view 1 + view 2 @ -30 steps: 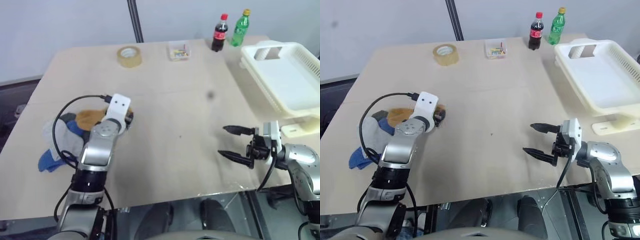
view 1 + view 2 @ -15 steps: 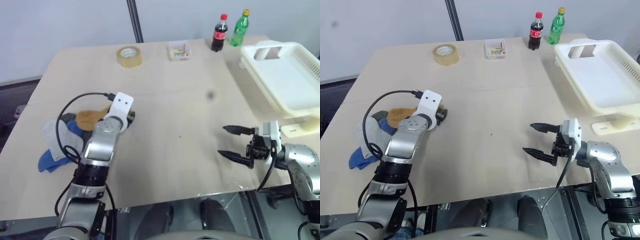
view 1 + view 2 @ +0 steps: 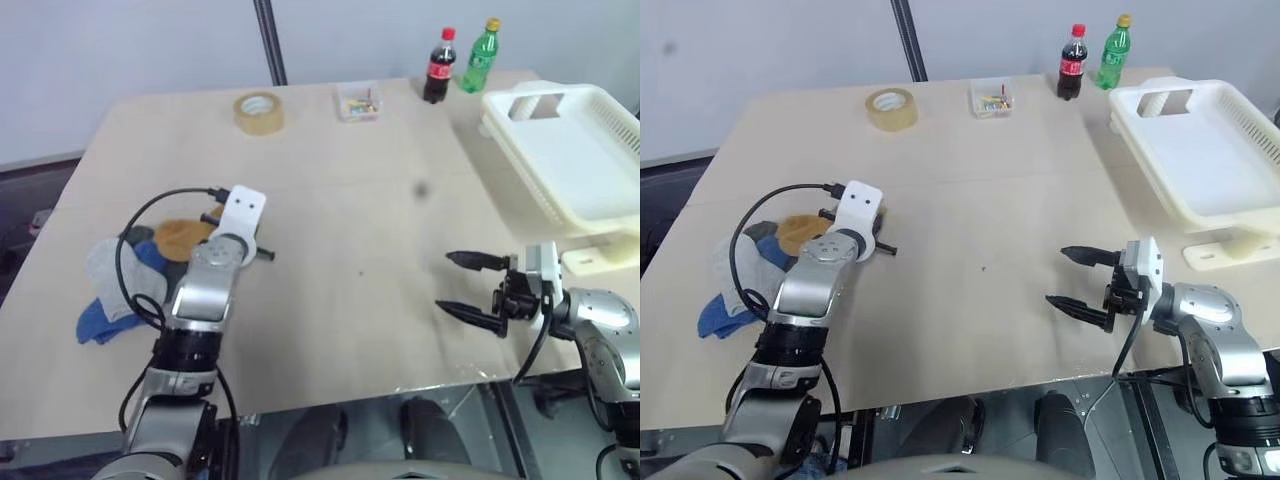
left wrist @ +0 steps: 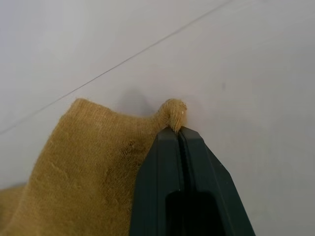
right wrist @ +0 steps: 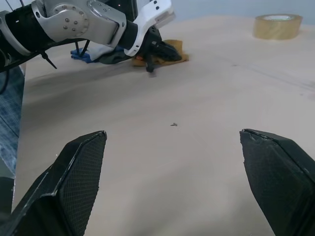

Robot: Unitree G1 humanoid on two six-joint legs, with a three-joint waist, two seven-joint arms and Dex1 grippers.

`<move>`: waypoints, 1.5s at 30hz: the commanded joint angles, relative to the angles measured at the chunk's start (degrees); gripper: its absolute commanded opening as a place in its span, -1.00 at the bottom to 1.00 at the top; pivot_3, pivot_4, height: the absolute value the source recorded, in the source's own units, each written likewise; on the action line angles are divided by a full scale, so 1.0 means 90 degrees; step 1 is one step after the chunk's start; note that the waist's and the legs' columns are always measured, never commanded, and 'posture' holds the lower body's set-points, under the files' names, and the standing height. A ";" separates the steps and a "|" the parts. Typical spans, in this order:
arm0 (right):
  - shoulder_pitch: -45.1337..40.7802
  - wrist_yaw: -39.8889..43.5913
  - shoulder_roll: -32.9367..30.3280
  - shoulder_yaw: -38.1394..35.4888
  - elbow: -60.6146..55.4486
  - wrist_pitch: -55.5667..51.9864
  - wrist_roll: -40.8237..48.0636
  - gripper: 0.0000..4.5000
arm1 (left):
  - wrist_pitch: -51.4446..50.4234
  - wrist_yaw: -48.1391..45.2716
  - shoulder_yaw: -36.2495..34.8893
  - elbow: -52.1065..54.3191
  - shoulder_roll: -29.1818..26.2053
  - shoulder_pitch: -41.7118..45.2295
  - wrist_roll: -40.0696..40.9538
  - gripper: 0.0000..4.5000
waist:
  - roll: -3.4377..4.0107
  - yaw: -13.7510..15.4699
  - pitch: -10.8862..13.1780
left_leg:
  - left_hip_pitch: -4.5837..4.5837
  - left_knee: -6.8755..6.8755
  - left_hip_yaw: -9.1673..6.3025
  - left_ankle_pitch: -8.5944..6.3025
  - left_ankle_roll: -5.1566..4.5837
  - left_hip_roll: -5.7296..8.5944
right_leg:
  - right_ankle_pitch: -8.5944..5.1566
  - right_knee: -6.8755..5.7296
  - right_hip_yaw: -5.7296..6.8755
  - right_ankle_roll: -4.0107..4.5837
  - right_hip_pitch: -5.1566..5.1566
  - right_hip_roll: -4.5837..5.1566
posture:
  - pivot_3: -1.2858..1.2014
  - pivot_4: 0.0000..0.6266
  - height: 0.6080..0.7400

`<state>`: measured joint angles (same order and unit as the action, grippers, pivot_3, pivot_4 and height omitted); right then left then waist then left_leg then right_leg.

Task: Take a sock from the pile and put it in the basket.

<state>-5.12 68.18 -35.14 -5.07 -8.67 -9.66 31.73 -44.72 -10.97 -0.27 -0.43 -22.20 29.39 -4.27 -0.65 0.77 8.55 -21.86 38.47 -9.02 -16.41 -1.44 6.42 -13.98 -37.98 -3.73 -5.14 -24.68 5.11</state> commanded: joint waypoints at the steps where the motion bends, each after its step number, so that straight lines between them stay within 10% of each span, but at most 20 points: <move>1: -0.0003 -0.0025 0.0012 -0.0053 -0.0172 0.0099 0.0041 1.00 | 0.0031 0.0065 -0.0114 0.0437 -0.0052 0.0276 -0.0036 -0.97 | -0.0001 -0.0004 0.0000 | 0.0000 0.0001 0.0001 0.0000 0.0000 0.0000 | 0.0000 0.0000 0.0000 0.0000 0.0000 0.0000 | 0.03 -0.52 1.00; 24: -0.0007 -0.0102 0.0003 -0.0094 -0.0163 0.0140 0.0010 1.00 | -0.0825 -0.0349 0.0591 0.1245 0.0888 0.0510 0.0454 -0.97 | -0.0002 -0.0034 0.0001 | 0.0001 0.0004 0.0003 0.0000 0.0000 0.0002 | 0.0001 -0.0003 -0.0003 -0.0001 0.0000 -0.0002 | 0.03 -0.52 1.00; 45: 0.0095 -0.0295 -0.0049 -0.0147 -0.0217 0.0181 0.0015 1.00 | -0.0018 -0.0046 0.1030 -0.0714 0.3752 0.0794 0.1299 -0.86 | -0.0006 -0.0002 0.0002 | 0.0002 0.0012 0.0010 0.0000 0.0000 0.0004 | 0.0004 -0.0004 -0.0010 -0.0007 0.0004 -0.0002 | 0.03 -0.52 1.00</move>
<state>-4.15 65.78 -35.11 -5.00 -8.84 -8.59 31.43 -46.40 -11.48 8.89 -7.19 8.07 34.95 6.46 -0.70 0.76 8.57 -21.85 38.59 -8.93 -16.40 -1.44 6.46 -13.94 -38.01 -3.83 -5.21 -24.64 5.10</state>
